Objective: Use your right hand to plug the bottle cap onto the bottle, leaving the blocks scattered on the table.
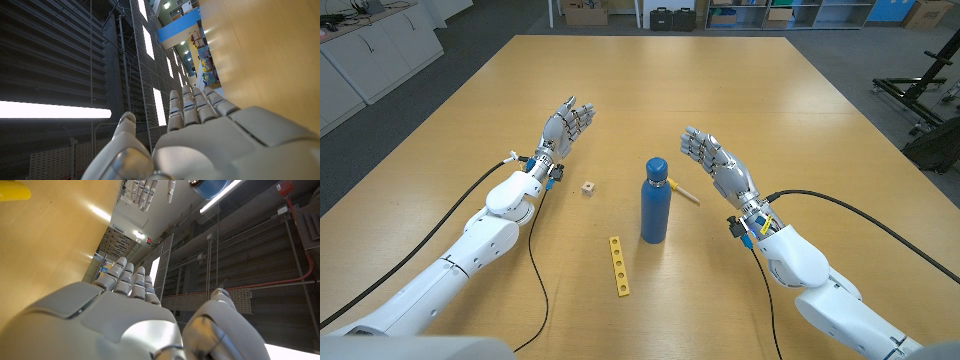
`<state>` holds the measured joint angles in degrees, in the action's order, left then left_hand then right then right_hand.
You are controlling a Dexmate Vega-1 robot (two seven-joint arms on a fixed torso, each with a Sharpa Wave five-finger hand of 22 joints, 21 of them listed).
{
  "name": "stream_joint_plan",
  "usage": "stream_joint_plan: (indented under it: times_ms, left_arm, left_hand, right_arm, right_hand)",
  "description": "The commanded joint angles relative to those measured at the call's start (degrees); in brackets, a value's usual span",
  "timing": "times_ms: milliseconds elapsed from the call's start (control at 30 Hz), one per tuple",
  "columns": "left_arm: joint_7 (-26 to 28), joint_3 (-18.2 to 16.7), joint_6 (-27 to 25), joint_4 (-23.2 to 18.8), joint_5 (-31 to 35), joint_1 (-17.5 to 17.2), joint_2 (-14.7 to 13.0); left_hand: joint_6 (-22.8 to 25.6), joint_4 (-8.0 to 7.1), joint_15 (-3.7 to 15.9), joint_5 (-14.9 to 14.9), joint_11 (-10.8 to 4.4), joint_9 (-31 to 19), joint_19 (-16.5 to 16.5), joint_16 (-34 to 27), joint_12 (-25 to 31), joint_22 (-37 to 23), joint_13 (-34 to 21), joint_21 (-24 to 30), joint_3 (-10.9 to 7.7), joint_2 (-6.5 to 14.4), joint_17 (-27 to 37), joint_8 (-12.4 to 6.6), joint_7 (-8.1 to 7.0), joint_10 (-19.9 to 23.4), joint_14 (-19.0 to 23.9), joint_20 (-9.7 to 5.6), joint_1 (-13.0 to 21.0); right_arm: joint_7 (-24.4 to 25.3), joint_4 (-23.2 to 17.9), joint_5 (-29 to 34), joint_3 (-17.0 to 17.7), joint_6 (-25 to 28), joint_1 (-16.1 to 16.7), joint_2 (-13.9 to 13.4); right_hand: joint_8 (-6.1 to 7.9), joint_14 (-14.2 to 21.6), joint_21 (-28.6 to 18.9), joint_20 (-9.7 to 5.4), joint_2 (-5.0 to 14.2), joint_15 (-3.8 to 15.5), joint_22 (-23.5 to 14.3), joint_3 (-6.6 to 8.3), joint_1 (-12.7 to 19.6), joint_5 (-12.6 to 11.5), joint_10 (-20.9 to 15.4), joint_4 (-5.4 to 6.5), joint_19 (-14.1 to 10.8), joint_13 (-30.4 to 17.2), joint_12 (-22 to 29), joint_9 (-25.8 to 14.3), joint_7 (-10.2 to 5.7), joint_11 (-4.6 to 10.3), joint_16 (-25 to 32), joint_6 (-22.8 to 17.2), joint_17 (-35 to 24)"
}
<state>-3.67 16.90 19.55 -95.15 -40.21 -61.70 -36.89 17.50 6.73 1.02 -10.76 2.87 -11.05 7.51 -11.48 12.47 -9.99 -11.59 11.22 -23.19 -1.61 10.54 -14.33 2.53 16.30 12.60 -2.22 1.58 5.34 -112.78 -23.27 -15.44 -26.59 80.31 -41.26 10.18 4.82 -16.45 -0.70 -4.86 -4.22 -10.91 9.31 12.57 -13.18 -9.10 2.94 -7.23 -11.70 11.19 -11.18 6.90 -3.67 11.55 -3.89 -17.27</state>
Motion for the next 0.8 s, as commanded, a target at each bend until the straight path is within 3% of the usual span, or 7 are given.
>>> stream_joint_plan:
  times_ms: [33, 467, 800]
  left_arm:
    - [-3.25, -1.27, 3.39, 2.5, -2.32, 0.62, 0.94]
    - [-1.39, 2.08, 2.51, 6.43, 0.83, 4.94, 4.53]
    - [0.71, 2.28, 1.64, 5.92, 1.79, 4.93, 4.67]
  left_hand:
    - [0.34, 0.33, 0.1, -0.06, -0.29, -0.33, 0.54, -0.12, -0.2, -0.18, -0.12, 0.16, -0.28, 0.49, 0.23, 0.24, 0.08, 0.31, 0.27, -1.46, 0.06]
    - [-0.25, 0.44, 0.09, -0.07, -0.07, -0.33, 0.52, 0.05, -0.49, -0.17, -0.11, 0.11, -0.36, 0.58, 0.22, 0.59, 0.09, -0.32, -0.08, -1.84, 0.21]
    - [-0.26, 0.5, 0.12, -0.08, -0.1, -0.33, 0.46, 0.11, -0.56, -0.16, -0.11, 0.06, -0.39, 0.62, 0.22, 0.66, 0.14, -0.45, -0.19, -1.92, 0.27]
  right_arm:
    - [0.69, 5.3, -6.73, 1.98, 2.64, -3.8, 1.97]
    - [-6.11, 19.07, -12.09, 0.93, 0.45, -10.36, 4.28]
    - [-6.65, 21.05, -11.94, 1.03, -0.29, -10.48, 3.74]
  right_hand:
    - [0.44, -0.05, 0.2, -0.15, 0.06, 0.03, -0.04, -0.32, -0.61, -0.35, -0.14, -0.12, -0.52, -0.05, 0.2, -0.11, 1.6, -0.54, -0.08, -0.57, -0.09]
    - [0.66, -0.27, 0.61, 0.01, 0.0, -0.06, -0.03, -0.58, -0.92, -0.61, -0.29, -0.05, 0.1, 0.1, 0.34, -0.02, 1.34, -0.66, -0.09, -0.89, 0.03]
    - [0.99, -0.23, 0.81, -0.19, 0.0, 0.39, -0.04, -0.88, -1.31, -0.9, -1.1, 0.06, 0.12, 0.26, 0.71, 0.08, 0.75, -0.3, 0.04, -1.62, 0.16]
